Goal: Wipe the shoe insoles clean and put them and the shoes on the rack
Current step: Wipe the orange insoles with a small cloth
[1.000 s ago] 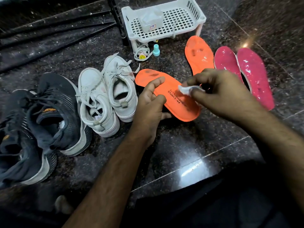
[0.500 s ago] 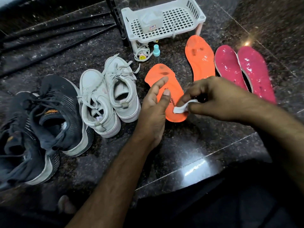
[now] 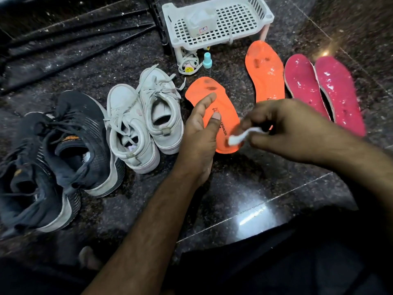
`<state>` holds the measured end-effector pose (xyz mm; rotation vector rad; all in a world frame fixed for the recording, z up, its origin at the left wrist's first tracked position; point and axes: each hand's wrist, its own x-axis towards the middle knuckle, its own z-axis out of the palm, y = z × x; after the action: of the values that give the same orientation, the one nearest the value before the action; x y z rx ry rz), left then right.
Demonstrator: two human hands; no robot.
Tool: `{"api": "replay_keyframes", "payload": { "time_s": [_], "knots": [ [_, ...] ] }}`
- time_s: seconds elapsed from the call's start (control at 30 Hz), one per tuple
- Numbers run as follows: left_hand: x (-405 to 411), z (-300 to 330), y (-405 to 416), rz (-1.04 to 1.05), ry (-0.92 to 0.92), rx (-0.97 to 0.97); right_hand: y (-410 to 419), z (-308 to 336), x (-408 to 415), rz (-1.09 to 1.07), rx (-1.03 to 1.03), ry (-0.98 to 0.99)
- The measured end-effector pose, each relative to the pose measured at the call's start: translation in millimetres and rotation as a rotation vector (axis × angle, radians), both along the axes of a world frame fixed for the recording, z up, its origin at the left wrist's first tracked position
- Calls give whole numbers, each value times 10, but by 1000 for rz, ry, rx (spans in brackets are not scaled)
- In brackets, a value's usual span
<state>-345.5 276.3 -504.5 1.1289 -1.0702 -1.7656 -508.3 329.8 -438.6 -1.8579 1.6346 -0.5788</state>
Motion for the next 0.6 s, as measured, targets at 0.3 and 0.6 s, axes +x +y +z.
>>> {"api": "replay_keyframes", "payload": {
  "time_s": [0.3, 0.6],
  "knots": [
    [25, -3, -17, -1, 28, 21, 34, 45, 17, 119, 133, 91],
    [-2, 34, 6, -11, 91, 77, -29, -53, 168, 128, 78, 140]
  ]
}}
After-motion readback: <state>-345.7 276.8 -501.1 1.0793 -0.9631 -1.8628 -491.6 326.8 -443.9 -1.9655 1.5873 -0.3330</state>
